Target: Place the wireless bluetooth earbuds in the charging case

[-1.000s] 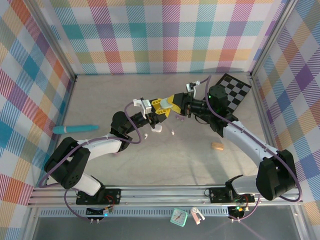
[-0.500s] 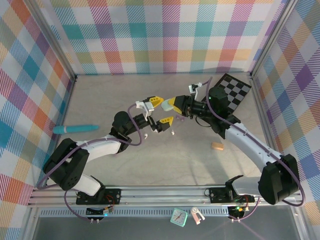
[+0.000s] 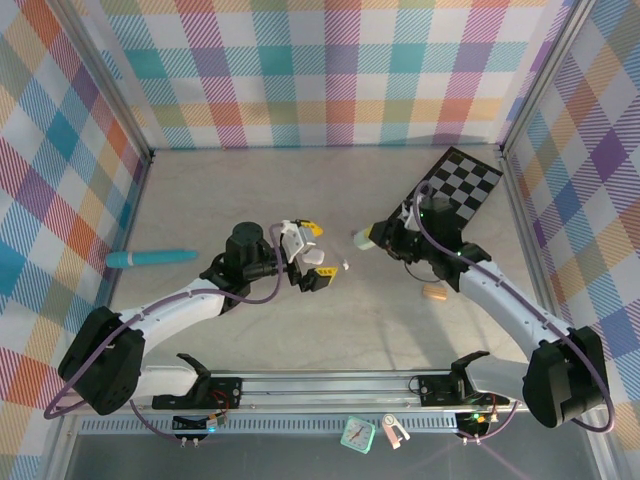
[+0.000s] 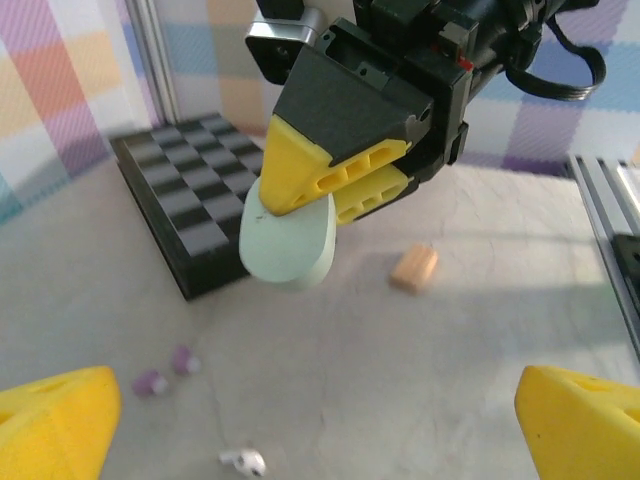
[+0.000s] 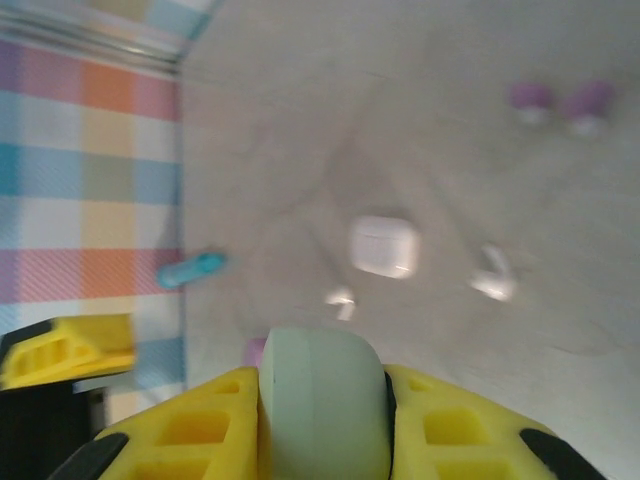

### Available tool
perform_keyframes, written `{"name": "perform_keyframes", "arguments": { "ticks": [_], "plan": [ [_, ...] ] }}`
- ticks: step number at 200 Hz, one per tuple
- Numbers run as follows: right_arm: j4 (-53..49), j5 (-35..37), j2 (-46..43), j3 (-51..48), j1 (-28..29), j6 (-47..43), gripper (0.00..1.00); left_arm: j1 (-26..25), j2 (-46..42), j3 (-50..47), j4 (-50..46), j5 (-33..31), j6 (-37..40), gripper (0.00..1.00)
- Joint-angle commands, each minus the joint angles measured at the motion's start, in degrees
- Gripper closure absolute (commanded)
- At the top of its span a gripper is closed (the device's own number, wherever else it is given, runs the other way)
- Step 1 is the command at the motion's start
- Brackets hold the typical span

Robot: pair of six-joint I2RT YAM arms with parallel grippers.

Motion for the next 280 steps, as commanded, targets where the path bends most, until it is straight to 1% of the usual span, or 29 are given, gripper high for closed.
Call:
{"name": "perform_keyframes", "arguments": {
  "ticks": [1, 42, 83, 109, 125, 138, 154, 165, 178, 194, 218, 238, 257, 265, 280],
  "plan": [
    [-3.9, 3.1, -1.6, -4.1, -2.1, -0.7, 0.75, -0.5, -0.8, 0.8, -5.5, 2.7, 2.5, 0.0],
    [-2.9, 4.2, 1.4, -10.5, -5.7, -1.4, 0.75, -0.5, 0.8, 3.9, -12.6, 4.0, 6.6, 0.0],
    [0.7, 4.3, 5.9, -14.3, -8.0, -0.6, 0.74, -0.5, 1.7, 4.3, -12.1, 4.3, 7.1, 0.0],
    [0.9, 5.8, 8.1, -14.8, -8.5, -0.7, 0.7, -0.5, 1.6, 4.0, -11.9, 4.1, 7.5, 0.0],
    [-0.6, 7.3, 8.8, -14.6, -9.1, -0.4, 0.58, -0.5, 1.5, 3.7, -11.6, 3.4, 7.2, 0.0],
    [-2.8, 9.2, 8.2, -14.0, -9.4, -0.8, 0.46, -0.5, 1.5, 3.5, -11.0, 2.1, 5.8, 0.0],
    [-6.2, 12.7, 5.2, -13.0, -9.4, -2.2, 0.32, 0.2, 1.7, 2.9, -8.9, -0.1, 2.8, 0.0],
    [-8.7, 15.1, 2.8, -12.0, -9.4, -3.7, 0.26, 1.1, 2.0, 2.2, -6.5, -1.8, -0.2, 0.0],
    [-10.8, 15.8, 0.4, -10.2, -9.4, -7.3, 0.21, 2.8, 2.4, 1.3, -3.6, -3.8, -4.1, 0.0],
    [-12.4, 14.2, -1.4, -7.8, -9.2, -12.6, 0.16, 5.1, 2.9, 0.5, -0.8, -6.1, -8.9, 0.0],
    [-12.2, 11.5, -1.8, -4.1, -7.7, -21.0, 0.14, 8.6, 3.9, 0.3, 1.7, -7.8, -16.1, 0.0],
    [-10.9, 10.8, 0.4, -0.2, -3.6, -28.9, 0.14, 11.3, 4.5, -0.2, 3.0, -10.1, -21.9, 0.0],
    [-9.8, 11.2, 4.4, 4.0, 2.1, -38.3, 0.14, 13.9, 4.4, -0.8, 2.5, -13.2, -27.1, 0.0],
    [-9.1, 10.8, 6.6, 5.4, 4.7, -43.8, 0.12, 15.1, 4.0, -1.1, 1.6, -15.5, -30.1, 0.0],
    [-6.5, 9.6, 10.5, 7.0, 9.9, -55.8, 0.06, 17.6, 2.7, -1.9, -0.9, -21.1, -36.8, 0.0]
  ]
}}
